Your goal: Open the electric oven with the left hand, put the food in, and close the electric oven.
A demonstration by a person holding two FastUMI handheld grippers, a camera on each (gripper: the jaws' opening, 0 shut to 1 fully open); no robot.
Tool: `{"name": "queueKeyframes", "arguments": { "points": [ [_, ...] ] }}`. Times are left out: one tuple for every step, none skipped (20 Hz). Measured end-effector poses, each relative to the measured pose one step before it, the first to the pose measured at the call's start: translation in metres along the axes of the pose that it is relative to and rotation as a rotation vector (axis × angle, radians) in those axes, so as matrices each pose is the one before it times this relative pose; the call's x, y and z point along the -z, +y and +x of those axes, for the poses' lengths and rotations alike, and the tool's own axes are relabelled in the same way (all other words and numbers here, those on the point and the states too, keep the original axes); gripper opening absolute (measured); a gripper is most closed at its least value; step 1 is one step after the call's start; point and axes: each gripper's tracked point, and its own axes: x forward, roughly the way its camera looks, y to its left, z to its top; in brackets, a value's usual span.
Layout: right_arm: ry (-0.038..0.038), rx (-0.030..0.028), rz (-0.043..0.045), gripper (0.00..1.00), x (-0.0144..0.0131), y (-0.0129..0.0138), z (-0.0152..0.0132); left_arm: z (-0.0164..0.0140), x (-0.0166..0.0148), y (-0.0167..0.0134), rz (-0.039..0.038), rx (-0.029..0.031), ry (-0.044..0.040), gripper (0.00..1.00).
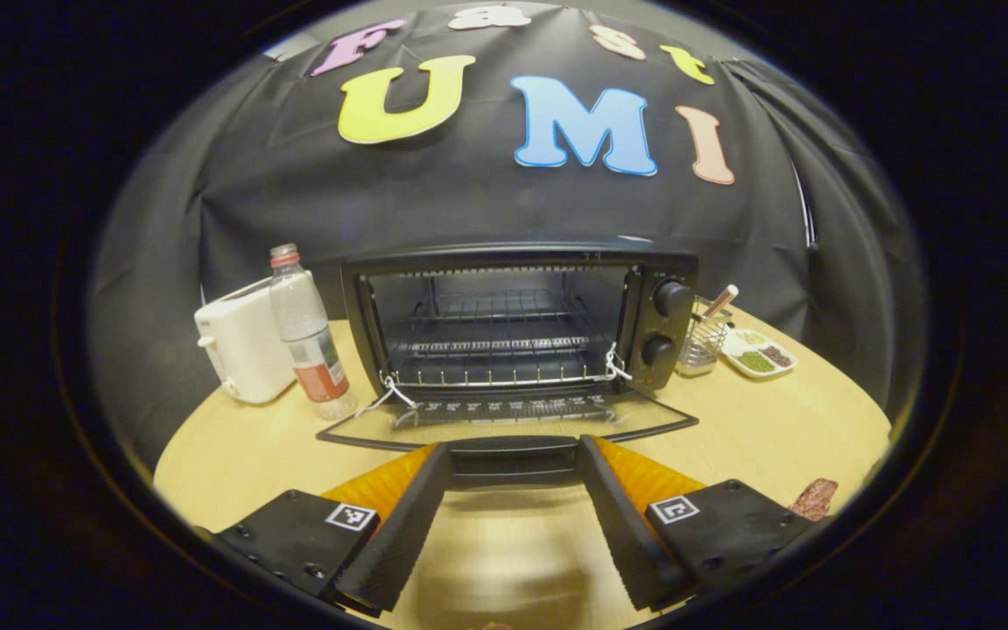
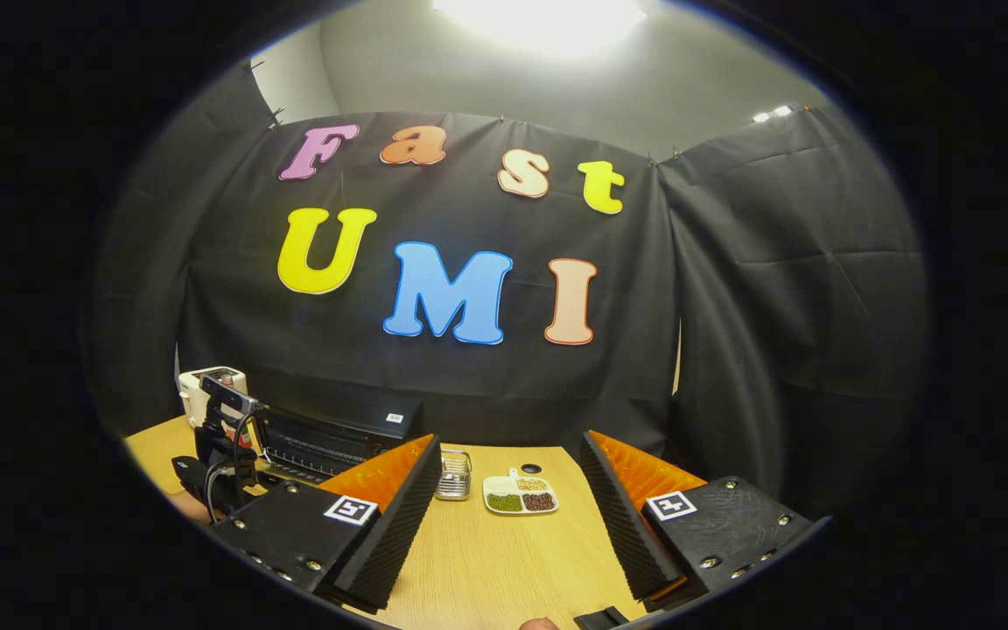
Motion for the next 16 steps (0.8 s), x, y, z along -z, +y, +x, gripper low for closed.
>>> {"name": "queueKeyframes", "arguments": {
  "points": [
    [0.00165, -0.00641, 0.00019, 0.96, 0.00012, 0.00104, -0.0004, -0.00043, 0.0038, 0.00045, -0.0032, -0.00171, 0.00333, 0.98],
    [0.00276, -0.00721, -0.00345, 0.96, 0.0008, 0.00134, -0.00028, -0.00201, 0.00421, 0.00101, -0.00218, -0.00069, 0.00258, 1.0],
    [0.00245, -0.00674, -0.00438, 0.96, 0.00123, 0.00099, -0.00057, -0.00155, 0.00239, 0.00118, 0.00001, -0.00145, 0.00101, 1.0],
    [0.0002, -0.00673, -0.00121, 0.96, 0.0004, 0.00134, -0.00085, -0.00263, 0.00154, -0.00085, 0.00055, -0.0002, -0.00117, 0.98],
    [-0.00043, -0.0074, 0.00346, 0.96, 0.00014, 0.00147, -0.00003, -0.0029, -0.00132, 0.00049, 0.00069, -0.00015, -0.00441, 0.98],
    [0.0019, -0.00982, 0.00774, 0.96, 0.0004, 0.0029, 0.00048, -0.00546, -0.00131, 0.0003, 0.00107, -0.00168, -0.00584, 0.98],
    [0.00321, -0.01066, 0.00953, 0.96, 0.00249, 0.00287, 0.00108, -0.00448, -0.0054, 0.00132, 0.00016, -0.00102, -0.01155, 0.98],
    [0.00422, -0.01118, 0.009, 0.96, 0.0024, 0.0031, 0.00097, -0.0076, -0.0057, 0.00158, 0.0013, -0.00159, -0.01395, 0.98],
    [0.00374, -0.01156, 0.00917, 0.96, 0.00257, 0.00229, 0.0013, -0.00592, -0.00784, 0.00095, 0.00184, -0.0001, -0.01592, 1.0],
    [0.0027, -0.01433, 0.01026, 0.96, 0.00161, 0.00428, 0.00136, -0.00723, -0.00851, 0.00185, 0.00038, -0.00051, -0.01713, 0.98],
    [0.00324, -0.0154, 0.01134, 0.96, 0.00226, 0.00424, 0.00164, -0.00802, -0.01142, 0.00152, -0.00238, 0.00084, -0.02195, 0.98],
    [0.00433, -0.01477, 0.01021, 0.96, 0.00264, 0.0038, 0.00261, -0.00807, -0.01043, 0.00167, -0.00329, -0.00183, -0.02455, 0.98],
    [0.00616, -0.0164, 0.01105, 0.96, 0.00367, 0.00362, 0.00238, -0.00898, -0.01318, 0.00338, -0.00276, -0.00351, -0.02429, 1.0],
    [0.00904, -0.01818, 0.01476, 0.96, 0.0037, 0.00485, 0.00354, -0.00819, -0.0133, 0.00439, -0.00233, -0.00548, -0.02685, 1.0],
    [0.00987, -0.01891, 0.01936, 0.96, 0.00428, 0.00445, 0.00312, -0.00862, -0.0125, 0.00343, -0.00284, -0.00569, -0.02487, 1.0],
    [0.01376, -0.0199, 0.02088, 0.96, 0.00462, 0.00515, 0.00388, -0.0084, -0.01293, 0.00402, -0.00239, -0.00574, -0.02378, 1.0]
  ]
}}
